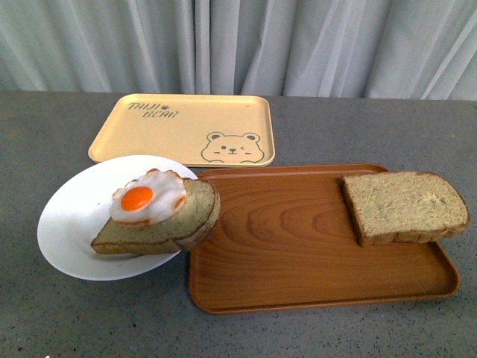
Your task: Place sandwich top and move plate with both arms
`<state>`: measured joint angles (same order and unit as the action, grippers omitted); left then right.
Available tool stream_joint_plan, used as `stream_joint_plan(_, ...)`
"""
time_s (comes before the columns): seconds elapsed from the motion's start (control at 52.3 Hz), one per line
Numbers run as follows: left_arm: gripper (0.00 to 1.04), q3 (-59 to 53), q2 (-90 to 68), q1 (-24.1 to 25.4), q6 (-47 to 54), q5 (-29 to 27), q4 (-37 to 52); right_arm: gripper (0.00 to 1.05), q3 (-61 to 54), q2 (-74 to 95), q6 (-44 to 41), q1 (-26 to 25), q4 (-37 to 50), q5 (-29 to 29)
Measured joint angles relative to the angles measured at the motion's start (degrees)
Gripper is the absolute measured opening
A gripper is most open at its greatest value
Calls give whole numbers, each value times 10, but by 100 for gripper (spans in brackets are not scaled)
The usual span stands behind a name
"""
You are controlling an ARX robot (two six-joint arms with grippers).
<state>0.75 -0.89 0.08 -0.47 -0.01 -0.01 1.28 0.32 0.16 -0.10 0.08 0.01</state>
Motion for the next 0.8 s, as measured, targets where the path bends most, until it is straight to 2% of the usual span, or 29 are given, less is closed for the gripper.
stream_joint_plan(0.803,96,0,0,0,0,0,0,96,0,0,0,0,0,0)
